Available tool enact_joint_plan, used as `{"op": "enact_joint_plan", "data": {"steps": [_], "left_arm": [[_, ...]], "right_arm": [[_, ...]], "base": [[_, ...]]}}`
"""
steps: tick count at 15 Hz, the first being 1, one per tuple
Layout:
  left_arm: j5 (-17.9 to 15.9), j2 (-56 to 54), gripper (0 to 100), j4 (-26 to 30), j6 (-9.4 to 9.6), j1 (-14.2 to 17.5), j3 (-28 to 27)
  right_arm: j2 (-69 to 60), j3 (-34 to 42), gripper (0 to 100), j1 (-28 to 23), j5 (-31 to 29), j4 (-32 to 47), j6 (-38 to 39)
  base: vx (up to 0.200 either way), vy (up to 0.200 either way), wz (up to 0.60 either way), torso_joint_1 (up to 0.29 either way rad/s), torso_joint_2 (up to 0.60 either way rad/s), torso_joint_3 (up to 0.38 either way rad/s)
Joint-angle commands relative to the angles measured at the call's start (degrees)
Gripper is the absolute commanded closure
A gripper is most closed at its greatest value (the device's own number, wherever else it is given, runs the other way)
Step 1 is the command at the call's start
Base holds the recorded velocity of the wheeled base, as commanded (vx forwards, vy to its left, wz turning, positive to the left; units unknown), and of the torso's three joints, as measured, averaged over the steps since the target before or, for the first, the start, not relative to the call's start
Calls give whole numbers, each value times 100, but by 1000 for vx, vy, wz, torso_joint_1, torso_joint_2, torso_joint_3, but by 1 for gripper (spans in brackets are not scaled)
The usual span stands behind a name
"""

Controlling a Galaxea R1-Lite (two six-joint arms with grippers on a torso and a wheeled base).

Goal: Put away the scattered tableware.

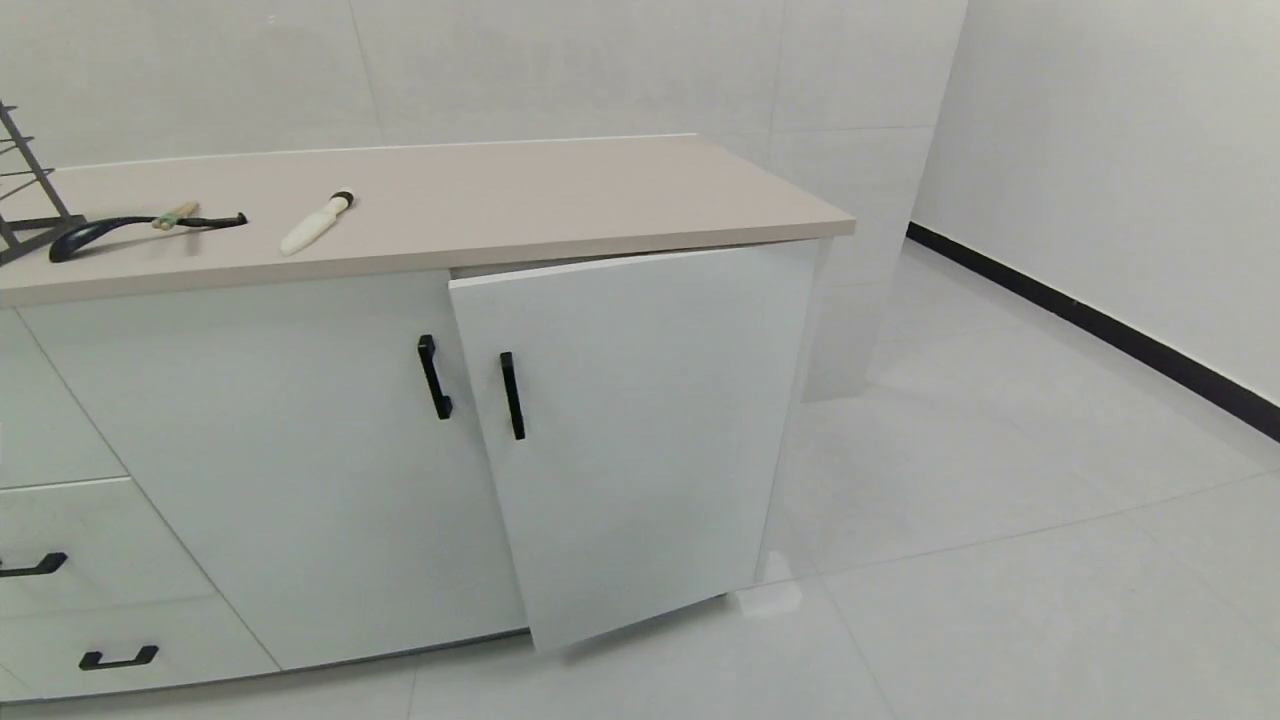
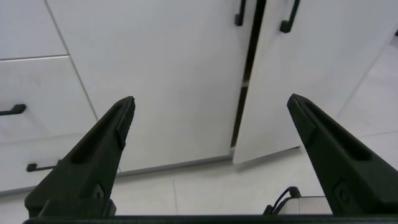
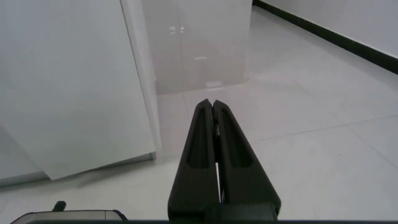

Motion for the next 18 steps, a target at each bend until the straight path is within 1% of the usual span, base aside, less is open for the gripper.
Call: {"op": "enact_joint_plan", "data": {"steps": [1, 2, 7, 11, 16, 17, 18], "left_arm": [[7, 0, 0, 0, -2, 0, 0], [7, 0, 0, 0, -2, 0, 0], [7, 0, 0, 0, -2, 0, 0], [7, 0, 0, 0, -2, 0, 0], [24, 0, 0, 0, 16, 0, 0], [33, 0, 0, 0, 16, 0, 0], [42, 0, 0, 0, 16, 0, 0]], "right_arm": [[19, 1, 100, 0, 4, -1, 0], [28, 1, 100, 0, -5, -1, 0], [28, 1, 100, 0, -5, -1, -9], [28, 1, 100, 0, -5, -1, -9], [28, 1, 100, -9, -5, -1, -9], [28, 1, 100, 0, -5, -1, -9], [28, 1, 100, 0, -5, -1, -9]], "base": [[0, 200, 0, 7, 2, 2], [0, 200, 0, 2, 2, 7], [200, 200, 600, 2, 0, 5], [200, 200, 0, 5, -1, 5], [0, 200, 0, 5, 0, 4], [0, 0, 600, -2, -2, 7], [-200, 0, 600, -2, 2, -2]]}}
